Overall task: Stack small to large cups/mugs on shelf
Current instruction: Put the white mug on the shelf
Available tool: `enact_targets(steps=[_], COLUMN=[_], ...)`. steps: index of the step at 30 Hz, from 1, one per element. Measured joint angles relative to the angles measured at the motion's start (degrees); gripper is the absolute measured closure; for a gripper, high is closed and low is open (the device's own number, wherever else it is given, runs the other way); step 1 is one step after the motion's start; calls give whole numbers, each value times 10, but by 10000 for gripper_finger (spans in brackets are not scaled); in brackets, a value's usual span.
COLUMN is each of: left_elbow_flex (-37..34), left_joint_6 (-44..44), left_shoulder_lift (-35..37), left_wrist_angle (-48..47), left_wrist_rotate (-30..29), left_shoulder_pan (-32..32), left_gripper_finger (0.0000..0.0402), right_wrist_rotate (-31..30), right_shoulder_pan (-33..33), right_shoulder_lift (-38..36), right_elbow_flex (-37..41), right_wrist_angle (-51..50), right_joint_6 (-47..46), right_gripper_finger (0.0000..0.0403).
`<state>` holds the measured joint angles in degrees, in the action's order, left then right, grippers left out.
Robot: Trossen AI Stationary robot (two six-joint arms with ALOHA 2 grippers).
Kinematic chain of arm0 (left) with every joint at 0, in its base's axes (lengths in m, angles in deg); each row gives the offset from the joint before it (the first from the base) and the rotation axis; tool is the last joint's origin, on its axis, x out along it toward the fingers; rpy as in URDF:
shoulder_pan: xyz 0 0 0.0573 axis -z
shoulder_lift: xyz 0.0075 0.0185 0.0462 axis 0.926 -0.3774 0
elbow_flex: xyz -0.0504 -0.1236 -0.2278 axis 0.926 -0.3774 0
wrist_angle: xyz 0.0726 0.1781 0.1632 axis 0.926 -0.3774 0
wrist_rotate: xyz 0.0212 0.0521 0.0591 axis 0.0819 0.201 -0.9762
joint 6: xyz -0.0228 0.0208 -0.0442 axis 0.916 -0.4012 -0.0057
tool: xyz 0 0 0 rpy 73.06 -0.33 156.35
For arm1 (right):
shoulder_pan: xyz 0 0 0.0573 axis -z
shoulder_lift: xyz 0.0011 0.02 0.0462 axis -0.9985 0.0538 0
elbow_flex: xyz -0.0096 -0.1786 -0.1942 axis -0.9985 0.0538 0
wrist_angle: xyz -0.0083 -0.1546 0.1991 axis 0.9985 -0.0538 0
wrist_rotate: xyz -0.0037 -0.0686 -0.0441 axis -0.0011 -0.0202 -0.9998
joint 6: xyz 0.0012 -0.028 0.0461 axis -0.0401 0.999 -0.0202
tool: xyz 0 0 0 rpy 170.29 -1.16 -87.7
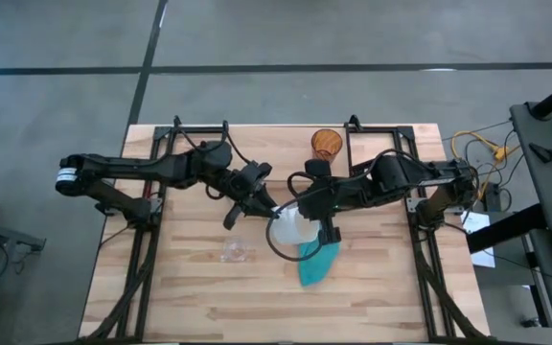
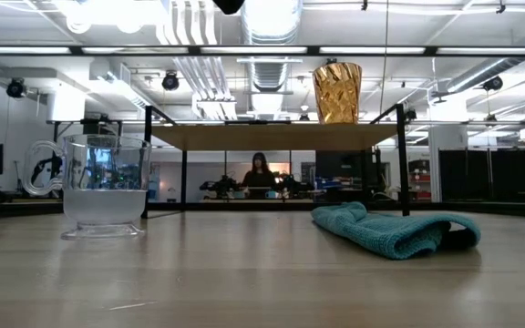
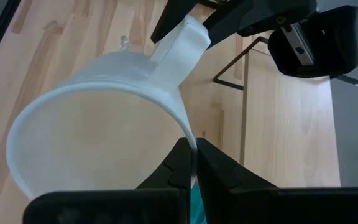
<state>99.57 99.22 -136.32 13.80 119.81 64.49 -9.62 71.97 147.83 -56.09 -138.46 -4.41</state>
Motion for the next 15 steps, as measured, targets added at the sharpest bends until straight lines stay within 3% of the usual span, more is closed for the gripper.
enact_targets(steps=[15], left_elbow_flex=[-2], left_joint_6=[-14], left_shoulder_lift=[-1], left_wrist_angle=[-9], left_wrist_rotate=[-4], left_shoulder_pan=[4], left_gripper_finger=[374], right_wrist_rotate=[1], right_shoulder_pan=[0], right_shoulder_lift=[-1], right_elbow_flex=[-25], right_wrist_angle=[-24], right_joint_6=[-2], right_gripper_finger=[394])
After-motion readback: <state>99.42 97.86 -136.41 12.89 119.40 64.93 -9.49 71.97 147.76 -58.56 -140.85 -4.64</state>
